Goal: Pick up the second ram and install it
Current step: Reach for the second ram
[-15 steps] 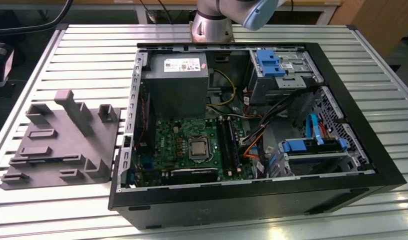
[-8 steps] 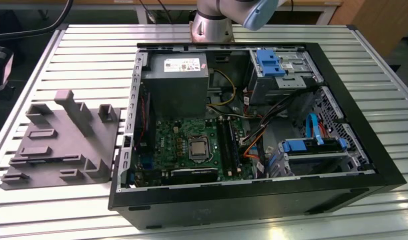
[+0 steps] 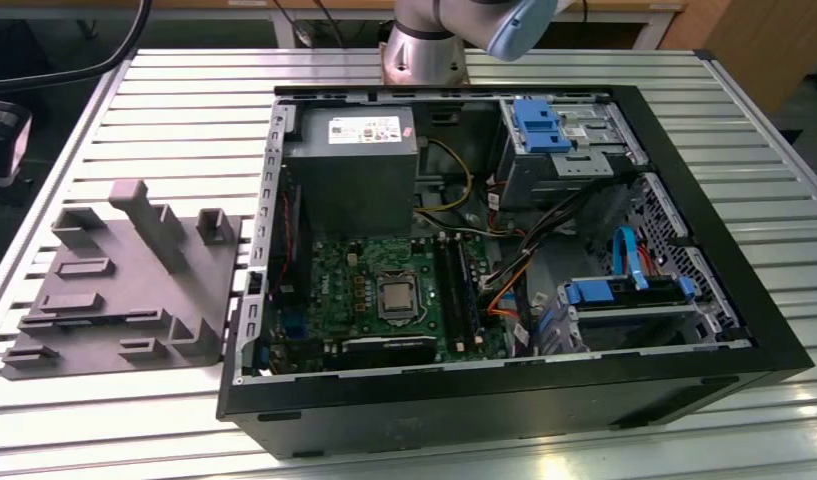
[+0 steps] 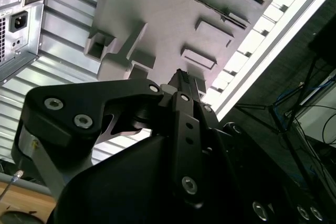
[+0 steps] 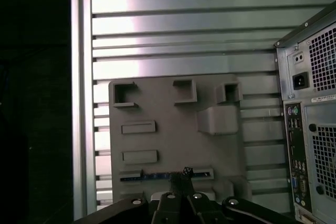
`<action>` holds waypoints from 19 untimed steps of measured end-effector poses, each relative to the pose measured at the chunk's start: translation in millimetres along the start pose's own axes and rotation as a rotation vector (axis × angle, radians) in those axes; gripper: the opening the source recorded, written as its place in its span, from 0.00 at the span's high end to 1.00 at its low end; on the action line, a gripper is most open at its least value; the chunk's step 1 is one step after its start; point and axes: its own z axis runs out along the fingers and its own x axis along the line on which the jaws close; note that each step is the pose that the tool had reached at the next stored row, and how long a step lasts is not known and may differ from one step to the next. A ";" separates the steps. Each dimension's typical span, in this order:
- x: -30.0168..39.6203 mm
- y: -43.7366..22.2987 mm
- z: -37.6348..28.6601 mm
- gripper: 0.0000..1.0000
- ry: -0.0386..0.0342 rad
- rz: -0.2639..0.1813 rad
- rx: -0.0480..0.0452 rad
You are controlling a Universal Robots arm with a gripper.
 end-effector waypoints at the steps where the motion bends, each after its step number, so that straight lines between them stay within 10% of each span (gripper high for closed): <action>1: 0.1 -0.1 0.6 0.89 0.0003 0.000 0.0000; 19: 1.4 -2.0 13.8 0.89 0.0101 0.001 0.0025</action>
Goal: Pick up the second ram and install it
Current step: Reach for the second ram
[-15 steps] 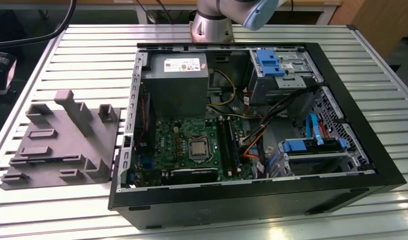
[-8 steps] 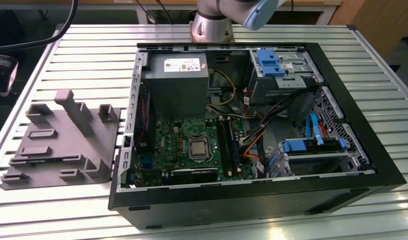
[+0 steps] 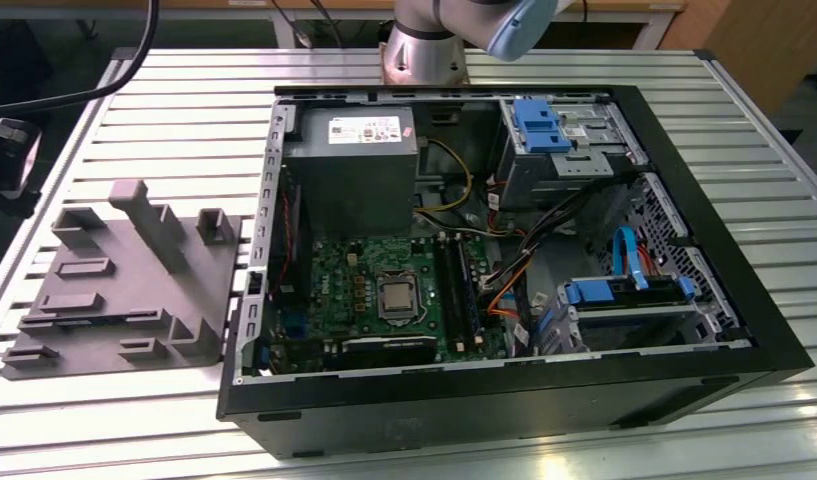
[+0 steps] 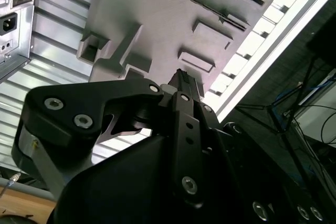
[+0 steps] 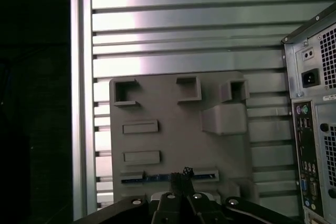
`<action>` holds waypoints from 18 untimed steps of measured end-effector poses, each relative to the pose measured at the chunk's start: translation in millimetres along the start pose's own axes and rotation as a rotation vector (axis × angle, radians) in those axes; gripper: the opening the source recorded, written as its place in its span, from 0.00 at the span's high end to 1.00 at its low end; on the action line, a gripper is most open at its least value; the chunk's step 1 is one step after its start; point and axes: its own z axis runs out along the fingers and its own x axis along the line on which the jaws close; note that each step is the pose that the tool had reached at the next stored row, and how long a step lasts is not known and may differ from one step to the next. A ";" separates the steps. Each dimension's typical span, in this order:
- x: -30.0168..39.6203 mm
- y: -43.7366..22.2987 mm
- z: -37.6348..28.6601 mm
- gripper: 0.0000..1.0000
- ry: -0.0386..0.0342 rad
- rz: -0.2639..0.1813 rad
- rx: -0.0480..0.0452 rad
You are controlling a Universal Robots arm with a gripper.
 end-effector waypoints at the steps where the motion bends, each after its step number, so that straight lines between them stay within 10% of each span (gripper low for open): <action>1: 0.1 -0.1 0.8 0.89 0.0008 0.000 0.0005; 18: 1.7 -1.8 12.2 0.89 0.0099 0.001 0.0053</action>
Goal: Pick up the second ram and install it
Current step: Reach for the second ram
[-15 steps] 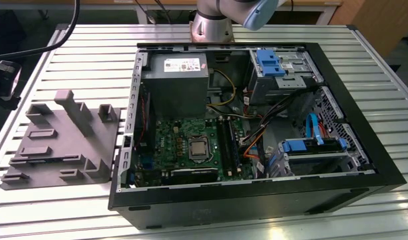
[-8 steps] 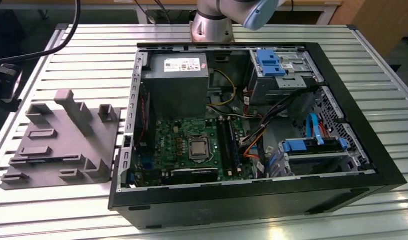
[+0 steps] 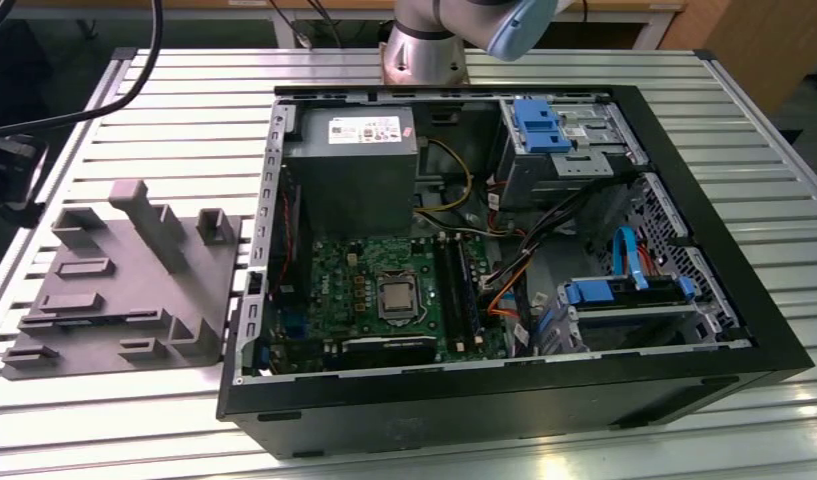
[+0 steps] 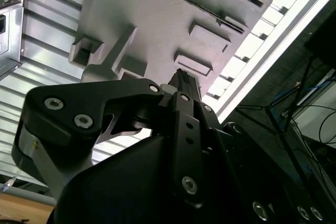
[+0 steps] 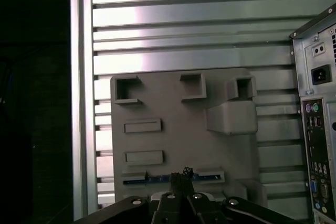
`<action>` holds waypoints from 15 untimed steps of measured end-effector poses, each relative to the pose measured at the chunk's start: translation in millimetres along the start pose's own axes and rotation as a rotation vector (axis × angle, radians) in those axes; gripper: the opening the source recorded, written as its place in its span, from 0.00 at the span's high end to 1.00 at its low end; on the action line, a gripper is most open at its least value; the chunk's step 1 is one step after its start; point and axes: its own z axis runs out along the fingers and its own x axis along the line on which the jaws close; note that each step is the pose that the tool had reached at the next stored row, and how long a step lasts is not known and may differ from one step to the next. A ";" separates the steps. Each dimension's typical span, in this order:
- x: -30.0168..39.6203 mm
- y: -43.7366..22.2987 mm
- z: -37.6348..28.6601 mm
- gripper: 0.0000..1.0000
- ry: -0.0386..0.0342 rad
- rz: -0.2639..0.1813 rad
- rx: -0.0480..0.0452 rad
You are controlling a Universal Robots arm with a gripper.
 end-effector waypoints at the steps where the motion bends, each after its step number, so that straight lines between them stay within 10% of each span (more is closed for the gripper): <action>1: 0.1 -0.1 0.5 0.89 0.0002 0.000 0.0000; 15: 1.8 -2.5 6.9 0.89 0.0019 0.000 0.0013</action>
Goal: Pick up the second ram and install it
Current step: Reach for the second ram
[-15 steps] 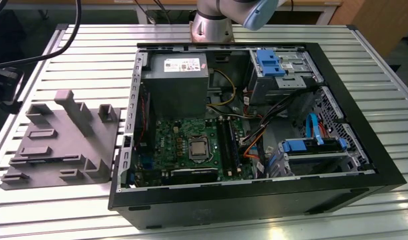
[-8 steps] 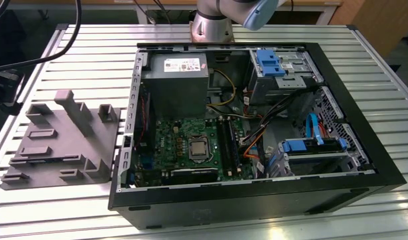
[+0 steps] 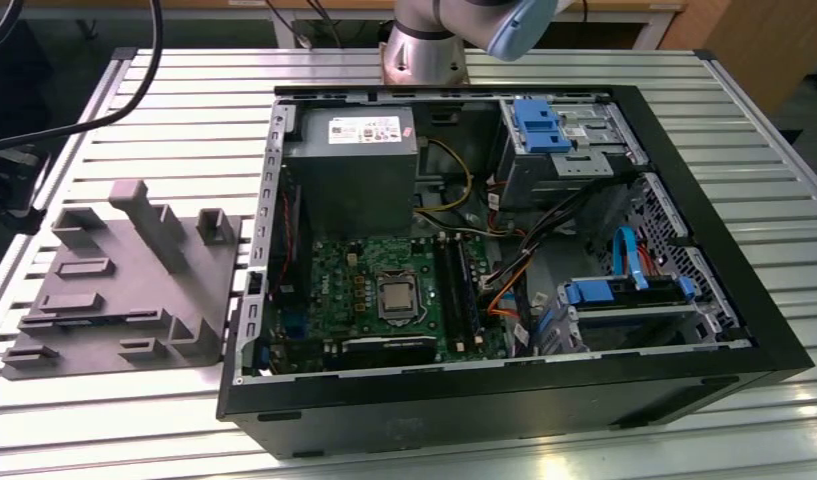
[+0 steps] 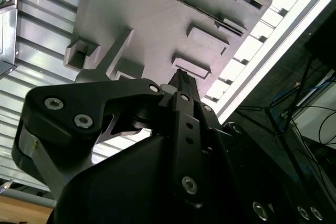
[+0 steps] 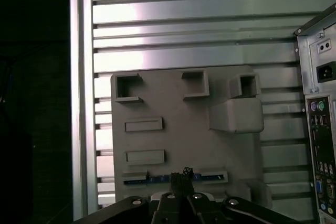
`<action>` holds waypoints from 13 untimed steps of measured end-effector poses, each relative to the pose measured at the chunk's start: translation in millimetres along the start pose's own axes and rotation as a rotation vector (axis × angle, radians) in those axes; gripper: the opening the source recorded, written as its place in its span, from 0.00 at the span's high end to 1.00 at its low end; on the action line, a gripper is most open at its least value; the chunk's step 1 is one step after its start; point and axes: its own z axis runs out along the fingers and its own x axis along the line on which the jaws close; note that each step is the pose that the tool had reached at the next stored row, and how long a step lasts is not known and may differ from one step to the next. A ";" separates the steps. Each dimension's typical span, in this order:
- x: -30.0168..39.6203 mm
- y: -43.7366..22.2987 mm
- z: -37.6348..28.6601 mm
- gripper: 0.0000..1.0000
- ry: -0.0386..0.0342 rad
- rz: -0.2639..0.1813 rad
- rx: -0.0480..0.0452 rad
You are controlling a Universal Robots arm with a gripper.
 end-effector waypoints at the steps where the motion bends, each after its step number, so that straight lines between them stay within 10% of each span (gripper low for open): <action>1: 0.2 -0.1 0.7 0.89 0.0006 0.000 0.0006; 13: 1.5 -0.7 5.2 0.89 0.0009 0.000 0.0346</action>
